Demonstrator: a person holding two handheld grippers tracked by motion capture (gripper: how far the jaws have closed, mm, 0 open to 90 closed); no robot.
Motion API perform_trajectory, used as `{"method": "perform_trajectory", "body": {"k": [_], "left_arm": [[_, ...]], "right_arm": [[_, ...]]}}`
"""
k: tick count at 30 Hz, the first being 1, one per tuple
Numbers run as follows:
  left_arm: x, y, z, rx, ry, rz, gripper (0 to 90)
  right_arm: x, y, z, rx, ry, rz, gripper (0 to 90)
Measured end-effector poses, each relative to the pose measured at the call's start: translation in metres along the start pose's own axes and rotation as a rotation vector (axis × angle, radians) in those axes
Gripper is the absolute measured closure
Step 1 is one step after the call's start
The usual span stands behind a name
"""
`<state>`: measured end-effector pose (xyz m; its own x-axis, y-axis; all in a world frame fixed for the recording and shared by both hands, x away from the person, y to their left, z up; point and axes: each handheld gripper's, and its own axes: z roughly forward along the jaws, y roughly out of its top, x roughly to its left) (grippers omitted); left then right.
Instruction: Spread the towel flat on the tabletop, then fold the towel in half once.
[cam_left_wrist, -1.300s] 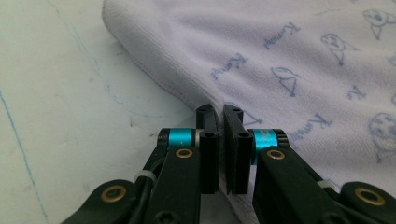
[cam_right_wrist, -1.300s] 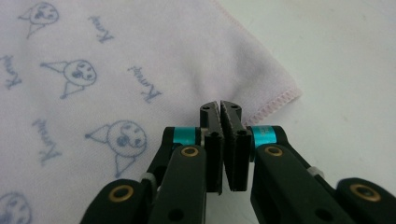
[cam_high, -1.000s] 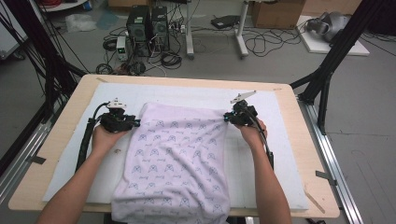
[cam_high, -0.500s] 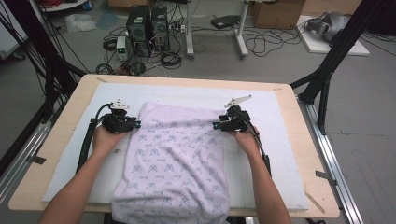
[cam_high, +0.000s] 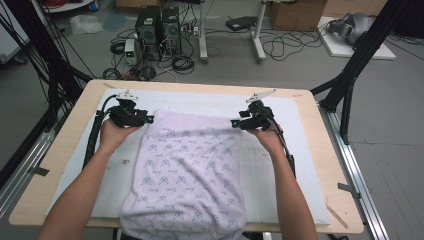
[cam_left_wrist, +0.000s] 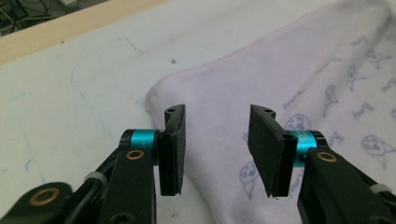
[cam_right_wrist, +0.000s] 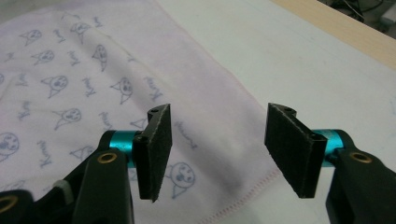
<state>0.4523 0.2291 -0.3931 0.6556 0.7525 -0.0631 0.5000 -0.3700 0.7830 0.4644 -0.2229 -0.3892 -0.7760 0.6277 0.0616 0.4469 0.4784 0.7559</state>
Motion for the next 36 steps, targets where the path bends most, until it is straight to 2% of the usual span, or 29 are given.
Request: {"method": "perform_trajectory", "body": {"k": [2,5,9,15,23,27,30,32,33,34,35,36], "left_arm": [[0.0,-0.001,0.002,0.012,-0.008,0.001,55.5],[0.001,-0.003,0.006,0.037,-0.016,0.0,54.1],[0.001,-0.003,0.007,0.031,-0.012,-0.001,53.6],[0.005,-0.006,0.011,0.05,0.0,-0.006,53.7],[0.009,-0.011,0.024,0.057,0.016,-0.012,54.8],[0.013,-0.016,0.036,0.068,0.035,-0.032,56.3],[0.016,-0.022,0.046,0.095,0.053,-0.057,56.2],[0.017,-0.023,0.047,0.074,0.052,-0.085,56.3],[0.018,-0.022,0.047,0.075,0.059,-0.085,56.4],[0.017,-0.022,0.047,0.081,0.077,-0.074,59.0],[0.017,-0.022,0.047,0.085,0.085,-0.067,65.4],[0.018,-0.022,0.046,0.084,0.065,-0.08,72.2]], "right_arm": [[-0.002,-0.003,0.001,0.02,-0.002,0.014,37.2],[-0.001,-0.009,0.003,0.018,-0.006,0.02,37.1],[0.0,-0.012,0.01,0.029,-0.001,0.022,36.8],[-0.001,-0.013,0.017,0.043,-0.017,0.024,36.7],[-0.007,-0.018,0.024,0.063,-0.04,0.033,36.7],[-0.012,-0.022,0.03,0.08,-0.058,0.048,37.1],[-0.015,-0.025,0.035,0.098,-0.074,0.057,38.1],[-0.017,-0.028,0.039,0.118,-0.086,0.064,39.6],[-0.017,-0.029,0.041,0.124,-0.092,0.065,40.6],[-0.017,-0.029,0.041,0.119,-0.097,0.066,43.1],[-0.018,-0.029,0.041,0.114,-0.104,0.074,46.3],[-0.018,-0.029,0.041,0.113,-0.105,0.078,50.5]]}}
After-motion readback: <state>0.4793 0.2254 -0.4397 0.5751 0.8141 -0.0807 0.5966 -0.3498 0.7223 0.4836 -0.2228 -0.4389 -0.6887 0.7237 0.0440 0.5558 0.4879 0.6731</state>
